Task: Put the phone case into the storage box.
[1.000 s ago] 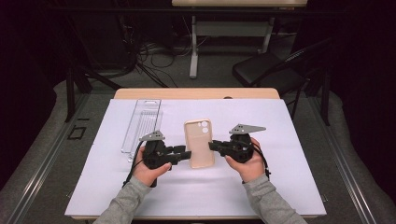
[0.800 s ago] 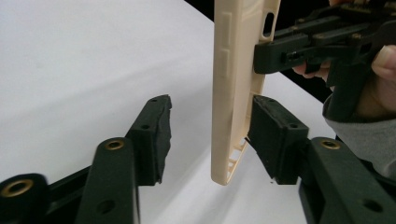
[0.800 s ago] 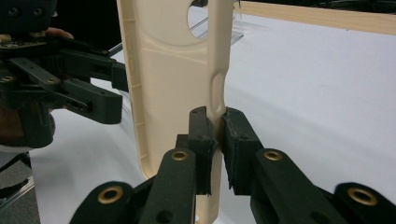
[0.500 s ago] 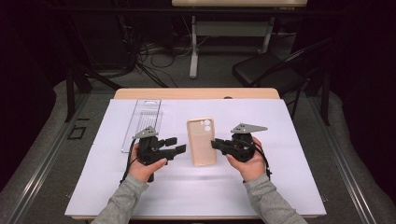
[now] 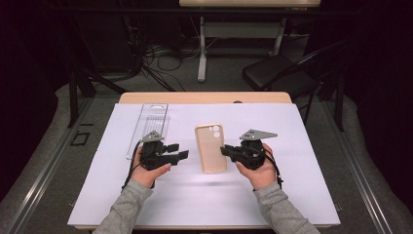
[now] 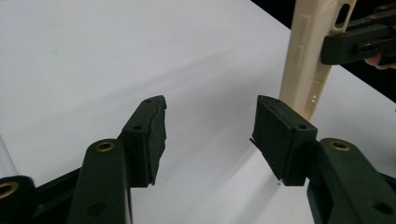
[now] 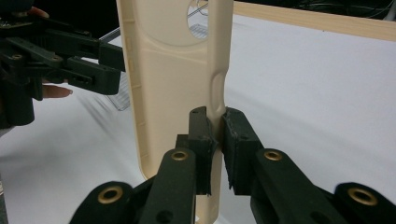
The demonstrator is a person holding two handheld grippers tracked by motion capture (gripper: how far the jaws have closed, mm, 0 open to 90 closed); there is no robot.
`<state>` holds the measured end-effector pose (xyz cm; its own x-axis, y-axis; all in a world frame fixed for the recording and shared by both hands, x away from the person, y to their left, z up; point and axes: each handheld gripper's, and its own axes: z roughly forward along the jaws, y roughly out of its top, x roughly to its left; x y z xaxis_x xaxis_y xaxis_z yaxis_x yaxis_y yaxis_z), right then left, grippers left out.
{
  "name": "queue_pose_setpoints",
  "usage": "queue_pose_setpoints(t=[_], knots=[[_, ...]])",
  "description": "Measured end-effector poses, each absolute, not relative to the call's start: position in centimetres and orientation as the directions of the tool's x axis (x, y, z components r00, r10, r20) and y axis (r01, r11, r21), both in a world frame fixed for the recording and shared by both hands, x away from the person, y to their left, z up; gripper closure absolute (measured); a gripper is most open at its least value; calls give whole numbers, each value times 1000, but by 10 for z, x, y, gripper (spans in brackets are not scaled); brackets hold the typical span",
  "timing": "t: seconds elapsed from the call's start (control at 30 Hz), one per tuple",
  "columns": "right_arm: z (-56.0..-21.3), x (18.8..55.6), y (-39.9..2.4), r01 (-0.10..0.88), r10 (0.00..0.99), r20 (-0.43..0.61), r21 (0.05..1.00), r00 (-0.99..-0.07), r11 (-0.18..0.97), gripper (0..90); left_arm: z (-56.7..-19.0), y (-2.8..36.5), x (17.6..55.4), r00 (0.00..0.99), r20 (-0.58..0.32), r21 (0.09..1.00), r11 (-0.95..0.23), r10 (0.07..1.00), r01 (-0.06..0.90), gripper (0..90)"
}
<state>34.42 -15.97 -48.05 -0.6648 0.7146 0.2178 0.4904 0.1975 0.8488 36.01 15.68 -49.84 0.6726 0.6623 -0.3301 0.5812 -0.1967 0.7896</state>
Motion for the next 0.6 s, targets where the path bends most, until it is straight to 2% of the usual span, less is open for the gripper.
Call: queue_pose_setpoints(t=[0.1, 0.4, 0.6], knots=[[-482, 344, -158, 487, 716, 206, 848, -667, 210, 825, -498, 160, 361, 665, -311, 797, -195, 678, 572, 446], [-483, 342, -154, 481, 717, 190, 847, -670, 224, 825, -491, 163, 361, 656, -340, 774, -195, 674, 602, 447], [-486, 341, -150, 479, 719, 180, 845, -672, 236, 825, -485, 164, 358, 639, -294, 769, -221, 710, 600, 436]])
